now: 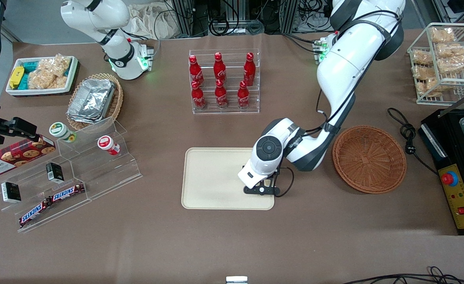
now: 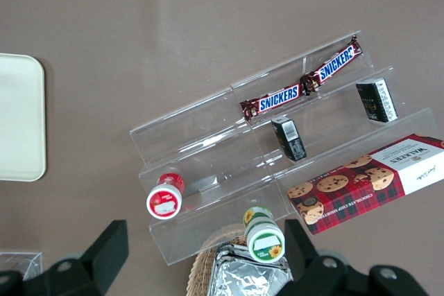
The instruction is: Place sandwich from basket to tray
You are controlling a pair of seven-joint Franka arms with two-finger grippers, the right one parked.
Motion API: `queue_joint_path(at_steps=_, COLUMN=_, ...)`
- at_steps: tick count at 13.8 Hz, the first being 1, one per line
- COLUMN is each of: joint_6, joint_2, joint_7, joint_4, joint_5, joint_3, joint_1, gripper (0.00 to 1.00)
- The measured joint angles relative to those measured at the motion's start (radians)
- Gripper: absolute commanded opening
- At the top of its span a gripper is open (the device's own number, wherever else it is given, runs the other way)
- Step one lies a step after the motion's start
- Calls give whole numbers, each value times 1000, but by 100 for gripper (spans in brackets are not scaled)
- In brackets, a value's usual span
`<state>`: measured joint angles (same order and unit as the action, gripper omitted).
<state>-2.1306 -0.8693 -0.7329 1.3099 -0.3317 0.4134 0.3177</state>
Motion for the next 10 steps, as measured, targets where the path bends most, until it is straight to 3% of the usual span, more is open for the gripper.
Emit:
queue_joint_path(at_steps=5, joint_6=213, joint_2=107, joint_7=-5, joint_4=-125, joint_5=0, joint_3=-20, joint_1=-20, gripper=99)
queue_joint_path(at_steps=10, joint_6=382, joint_2=258, joint_7=120, joint_4=-162, joint_5=39, joint_3=16, joint_1=-214, gripper=99)
